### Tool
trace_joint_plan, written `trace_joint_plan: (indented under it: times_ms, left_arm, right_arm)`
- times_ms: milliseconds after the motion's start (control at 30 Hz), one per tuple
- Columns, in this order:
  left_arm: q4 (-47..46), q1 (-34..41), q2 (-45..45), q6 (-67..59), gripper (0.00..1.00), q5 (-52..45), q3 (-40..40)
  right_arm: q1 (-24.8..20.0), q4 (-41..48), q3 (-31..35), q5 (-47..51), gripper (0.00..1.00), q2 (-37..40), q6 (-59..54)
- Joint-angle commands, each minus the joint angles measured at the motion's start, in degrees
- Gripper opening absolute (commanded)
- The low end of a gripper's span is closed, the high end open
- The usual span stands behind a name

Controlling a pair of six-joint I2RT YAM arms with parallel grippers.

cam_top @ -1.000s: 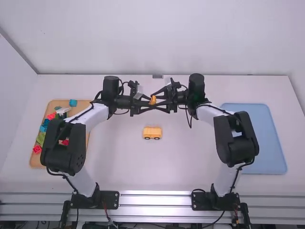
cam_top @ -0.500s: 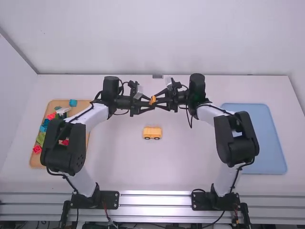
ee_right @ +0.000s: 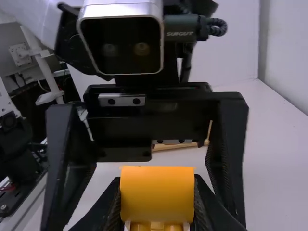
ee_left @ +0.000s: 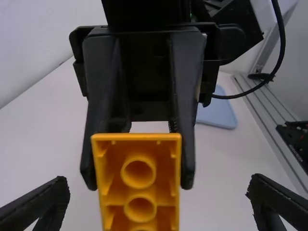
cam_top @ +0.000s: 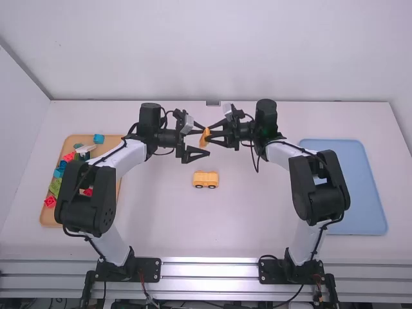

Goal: Assemble lego blocks to make yellow taxi

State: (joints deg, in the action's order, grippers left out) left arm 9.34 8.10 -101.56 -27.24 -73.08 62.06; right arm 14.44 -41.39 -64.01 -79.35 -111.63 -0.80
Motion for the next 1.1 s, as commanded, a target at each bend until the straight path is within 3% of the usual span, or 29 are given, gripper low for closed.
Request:
trace_joint_plan:
  times_ms: [0,67,233,400,467,533,733,933,1067]
  left_arm:
    - [-0.9,0.2,-0.2,-0.6,0.99,4.8,-0.6]
    - [-3.1,-0.4,-0.1,-0.6,0.99,14.5,-0.6]
    - [-8.2,-3.5,1.6,-3.5,0.99,23.0,-0.6]
    - [-8.2,-9.6,3.2,-3.0,0.99,22.6,-0.6]
    - [-8.0,-13.8,3.8,-2.2,0.99,22.6,-0.6]
    - [-8.2,-16.2,4.3,-2.1,0.99,22.6,-0.6]
    - [-8.9,-23.9,7.4,-2.1,0.99,22.5,-0.6]
    - [-5.6,-28.7,11.4,-2.0,0.99,22.8,-2.9]
    - [1.7,-30.2,16.1,3.8,0.99,33.7,-9.0]
  right_arm:
    - [-1.1,-0.2,-1.6,4.1,0.13,-0.6,2.1]
    - [-2.3,1.0,-1.6,7.0,0.13,-0.6,2.5]
    - [-4.6,10.9,-2.4,15.0,0.1,-0.6,-0.6]
    - [-3.1,35.3,-9.0,25.9,0.06,-0.6,-13.5]
    - [0.5,49.3,-14.5,34.6,0.04,-0.6,-22.5]
    - [3.0,54.9,-17.2,38.6,0.03,-0.6,-26.9]
    - [11.7,64.7,-21.6,50.2,0.0,-0.6,-33.9]
    - [17.7,64.2,-21.5,56.4,0.0,-1.5,-34.4]
    - [20.0,66.4,-23.7,56.3,0.0,-4.5,-36.3]
